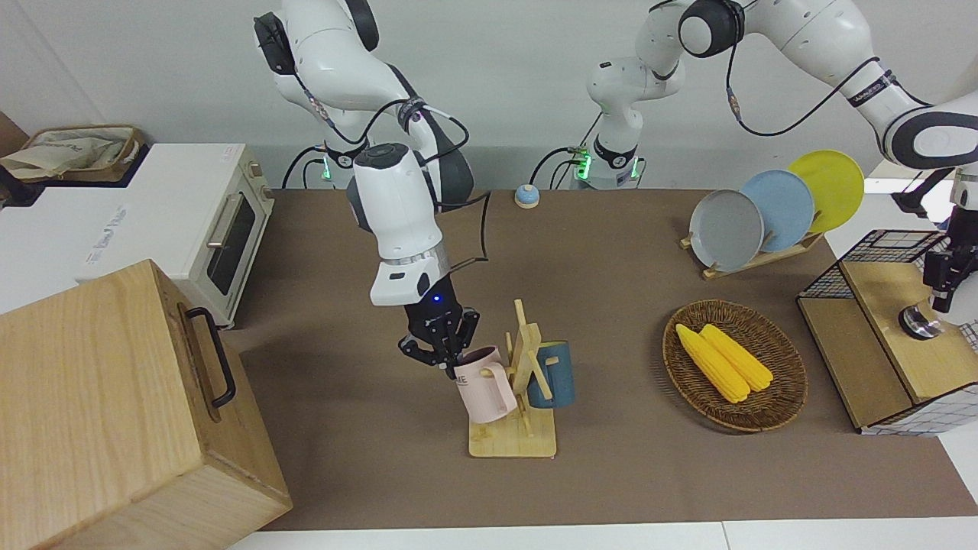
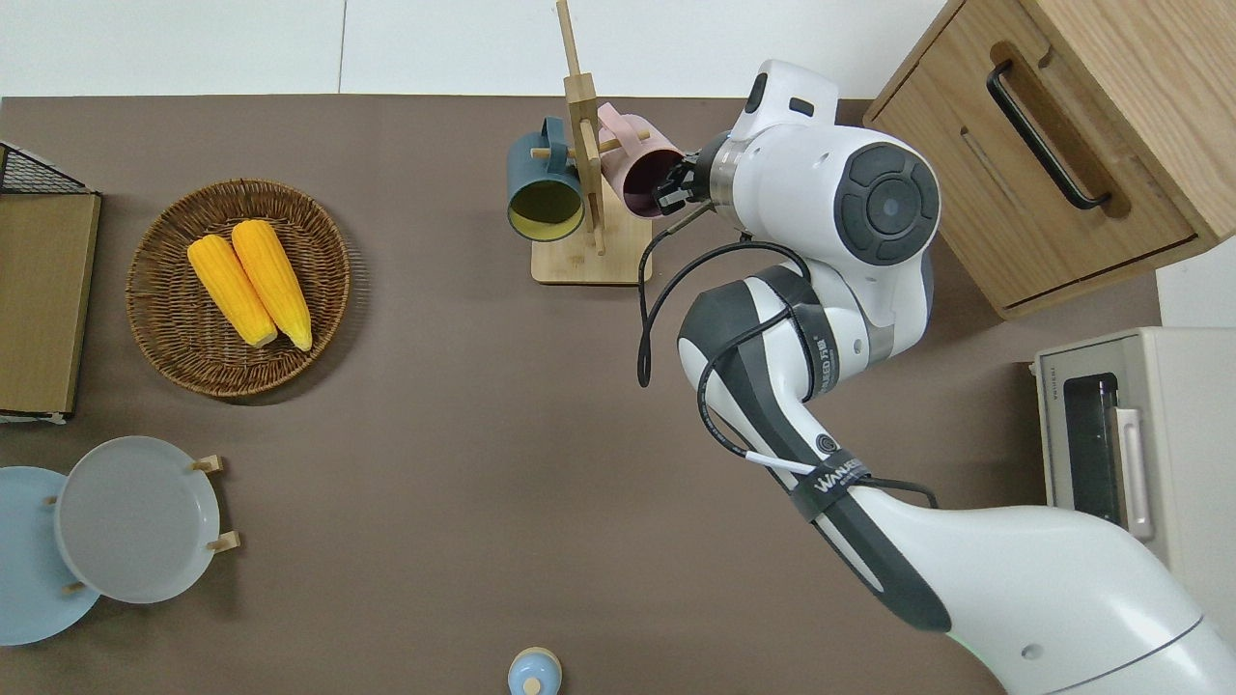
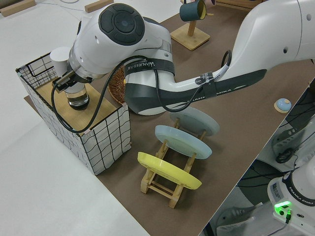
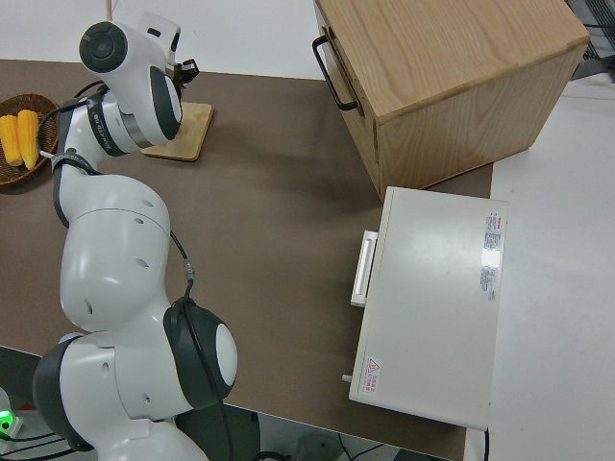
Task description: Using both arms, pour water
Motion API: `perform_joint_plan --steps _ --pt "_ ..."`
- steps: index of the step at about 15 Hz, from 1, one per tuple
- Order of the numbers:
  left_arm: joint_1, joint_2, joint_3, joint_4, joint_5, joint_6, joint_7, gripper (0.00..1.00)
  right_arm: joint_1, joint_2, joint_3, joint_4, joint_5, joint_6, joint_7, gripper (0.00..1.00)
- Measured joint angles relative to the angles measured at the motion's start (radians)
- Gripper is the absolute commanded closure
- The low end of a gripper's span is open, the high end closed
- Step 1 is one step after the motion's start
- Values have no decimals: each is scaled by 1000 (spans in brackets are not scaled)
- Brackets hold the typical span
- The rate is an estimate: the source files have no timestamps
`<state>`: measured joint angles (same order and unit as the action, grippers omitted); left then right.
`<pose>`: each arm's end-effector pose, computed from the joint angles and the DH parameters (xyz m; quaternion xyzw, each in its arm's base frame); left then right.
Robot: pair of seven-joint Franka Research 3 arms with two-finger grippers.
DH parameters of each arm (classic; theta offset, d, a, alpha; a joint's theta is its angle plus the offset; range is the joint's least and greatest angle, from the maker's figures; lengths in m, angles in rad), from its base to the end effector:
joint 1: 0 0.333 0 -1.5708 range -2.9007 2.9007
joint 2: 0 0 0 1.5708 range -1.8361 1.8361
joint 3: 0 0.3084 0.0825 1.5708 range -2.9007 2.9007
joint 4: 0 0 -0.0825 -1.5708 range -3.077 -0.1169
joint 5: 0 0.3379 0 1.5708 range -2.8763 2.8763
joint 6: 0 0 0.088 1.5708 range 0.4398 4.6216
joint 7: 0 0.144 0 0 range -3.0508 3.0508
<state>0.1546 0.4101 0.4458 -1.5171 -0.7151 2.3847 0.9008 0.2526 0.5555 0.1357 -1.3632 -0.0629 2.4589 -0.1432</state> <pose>0.6034 0.3270 0.4788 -0.9453 -0.0109 -0.3259 0.0035 0.6821 0.2535 0.4383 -0.9296 -0.2518 -0.2665 0.0389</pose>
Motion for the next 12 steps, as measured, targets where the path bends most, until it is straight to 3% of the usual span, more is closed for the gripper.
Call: perform_joint_plan --steps 7,12 --pt "3 -1 28 85 3 -82 -99 1000 -2 -1 -4 5 -44 0 0 1000" --pt "-1 -15 24 120 87 -132 -208 1000 -22 -11 -8 7 -58 -5 -5 1000"
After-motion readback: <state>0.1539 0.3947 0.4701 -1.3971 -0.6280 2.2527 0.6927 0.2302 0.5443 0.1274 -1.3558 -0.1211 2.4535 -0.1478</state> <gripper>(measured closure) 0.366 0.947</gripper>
